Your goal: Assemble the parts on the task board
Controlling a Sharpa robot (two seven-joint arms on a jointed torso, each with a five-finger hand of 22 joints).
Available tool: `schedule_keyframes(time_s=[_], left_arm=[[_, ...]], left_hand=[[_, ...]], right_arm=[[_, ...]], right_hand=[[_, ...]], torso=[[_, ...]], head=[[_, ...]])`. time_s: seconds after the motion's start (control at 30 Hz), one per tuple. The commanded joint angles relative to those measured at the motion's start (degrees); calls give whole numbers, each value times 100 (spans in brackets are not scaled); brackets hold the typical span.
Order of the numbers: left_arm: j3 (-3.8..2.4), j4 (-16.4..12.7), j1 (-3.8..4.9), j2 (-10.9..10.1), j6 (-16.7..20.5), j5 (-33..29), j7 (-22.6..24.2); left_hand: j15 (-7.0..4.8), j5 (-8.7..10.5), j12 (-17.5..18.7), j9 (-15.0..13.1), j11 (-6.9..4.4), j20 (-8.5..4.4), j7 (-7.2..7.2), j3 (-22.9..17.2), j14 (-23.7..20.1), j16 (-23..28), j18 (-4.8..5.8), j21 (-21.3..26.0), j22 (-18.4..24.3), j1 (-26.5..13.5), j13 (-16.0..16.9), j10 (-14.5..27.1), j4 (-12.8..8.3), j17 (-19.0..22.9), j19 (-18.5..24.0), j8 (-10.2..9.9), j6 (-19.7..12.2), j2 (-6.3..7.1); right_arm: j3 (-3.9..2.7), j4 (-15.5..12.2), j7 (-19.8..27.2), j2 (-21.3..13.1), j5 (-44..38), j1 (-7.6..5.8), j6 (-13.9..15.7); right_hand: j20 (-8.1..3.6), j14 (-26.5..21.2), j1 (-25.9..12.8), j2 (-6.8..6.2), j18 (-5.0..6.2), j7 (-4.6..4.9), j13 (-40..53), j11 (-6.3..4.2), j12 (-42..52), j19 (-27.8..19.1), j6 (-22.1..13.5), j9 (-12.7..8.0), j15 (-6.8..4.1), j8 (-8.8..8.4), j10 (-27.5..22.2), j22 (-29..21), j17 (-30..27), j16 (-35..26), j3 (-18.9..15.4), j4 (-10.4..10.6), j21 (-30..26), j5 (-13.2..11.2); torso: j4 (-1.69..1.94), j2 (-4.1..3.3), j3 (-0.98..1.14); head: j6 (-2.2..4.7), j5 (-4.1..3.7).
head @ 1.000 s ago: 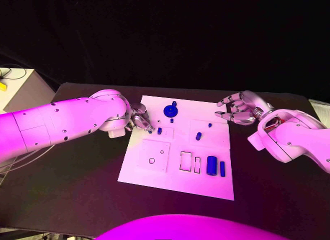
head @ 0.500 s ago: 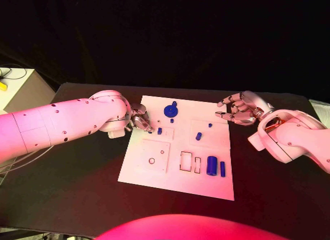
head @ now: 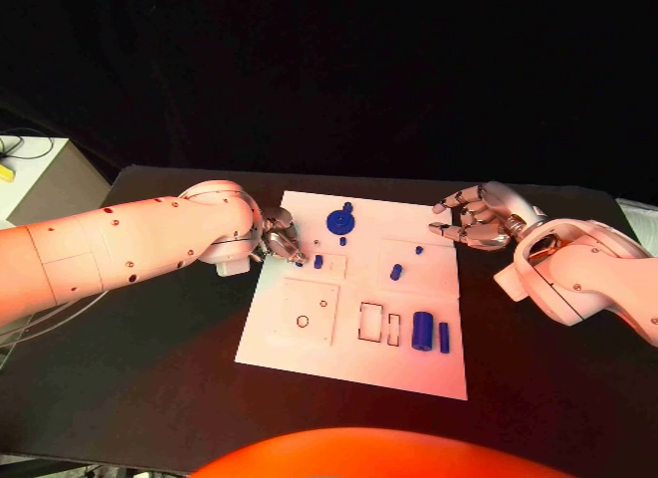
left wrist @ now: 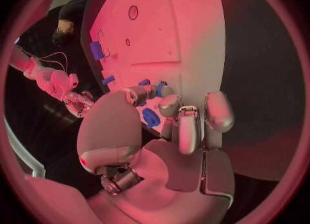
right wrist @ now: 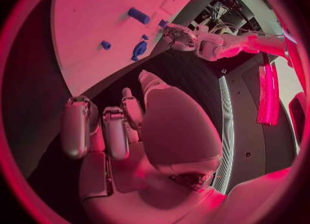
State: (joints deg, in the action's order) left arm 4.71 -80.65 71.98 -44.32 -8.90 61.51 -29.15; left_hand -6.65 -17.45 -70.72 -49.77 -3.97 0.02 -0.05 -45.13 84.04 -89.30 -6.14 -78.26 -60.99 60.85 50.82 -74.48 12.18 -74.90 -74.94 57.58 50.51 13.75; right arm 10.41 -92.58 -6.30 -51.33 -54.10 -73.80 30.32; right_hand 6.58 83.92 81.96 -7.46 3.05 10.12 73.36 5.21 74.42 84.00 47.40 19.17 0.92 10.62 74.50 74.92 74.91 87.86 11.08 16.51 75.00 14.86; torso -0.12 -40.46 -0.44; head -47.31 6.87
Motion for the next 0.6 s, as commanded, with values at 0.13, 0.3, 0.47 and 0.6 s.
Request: schedule_keyframes(time_s=[0.13,0.3,0.47,0.6], left_arm=[[21,27,-28,34,48,-172,-37],[21,40,-28,39,54,-195,-37],[21,56,-28,35,43,-203,-38],[21,63,-28,26,13,-205,-40]], left_hand=[[16,61,8,-12,10,0,-32,-531,562,-21,42,12,31,-139,-39,-22,-597,-1391,-1,-8,62,-78],[-2,87,24,-43,-10,-14,-59,88,557,-12,38,36,50,-310,-49,5,-331,-1375,6,-41,106,1],[-8,92,31,-58,-13,-20,-63,445,557,-11,38,47,57,-321,-51,19,-198,-1374,7,-65,126,27],[-10,94,28,-63,-15,-22,-66,524,558,-13,39,48,53,-301,-43,19,-181,-1378,5,-69,129,35]], right_arm=[[-1,-11,31,-5,-42,4,-63],[-1,-13,31,-10,-42,4,-60],[-1,-15,32,-12,-42,4,-59],[-1,-15,32,-16,-42,4,-63]], right_hand=[[-14,485,-30,-10,31,9,-6,0,16,1,33,-6,-22,6,-10,492,1064,-27,26,-8,-25,17],[-14,483,-43,-29,33,10,-22,1,8,0,33,-10,-21,5,-22,488,1057,-32,50,-5,-36,35],[-14,483,-43,-29,33,10,-22,1,8,0,33,-10,-21,5,-22,488,1057,-32,50,-5,-36,35],[-14,482,-47,-34,34,10,-24,2,7,-3,31,-11,-21,4,-24,484,1053,-35,53,-4,-42,35]], torso=[[-3,1,2],[2,-1,0],[1,2,-2],[0,1,-5]], head=[[1,-5],[-2,-12],[0,-22],[-6,-20]])
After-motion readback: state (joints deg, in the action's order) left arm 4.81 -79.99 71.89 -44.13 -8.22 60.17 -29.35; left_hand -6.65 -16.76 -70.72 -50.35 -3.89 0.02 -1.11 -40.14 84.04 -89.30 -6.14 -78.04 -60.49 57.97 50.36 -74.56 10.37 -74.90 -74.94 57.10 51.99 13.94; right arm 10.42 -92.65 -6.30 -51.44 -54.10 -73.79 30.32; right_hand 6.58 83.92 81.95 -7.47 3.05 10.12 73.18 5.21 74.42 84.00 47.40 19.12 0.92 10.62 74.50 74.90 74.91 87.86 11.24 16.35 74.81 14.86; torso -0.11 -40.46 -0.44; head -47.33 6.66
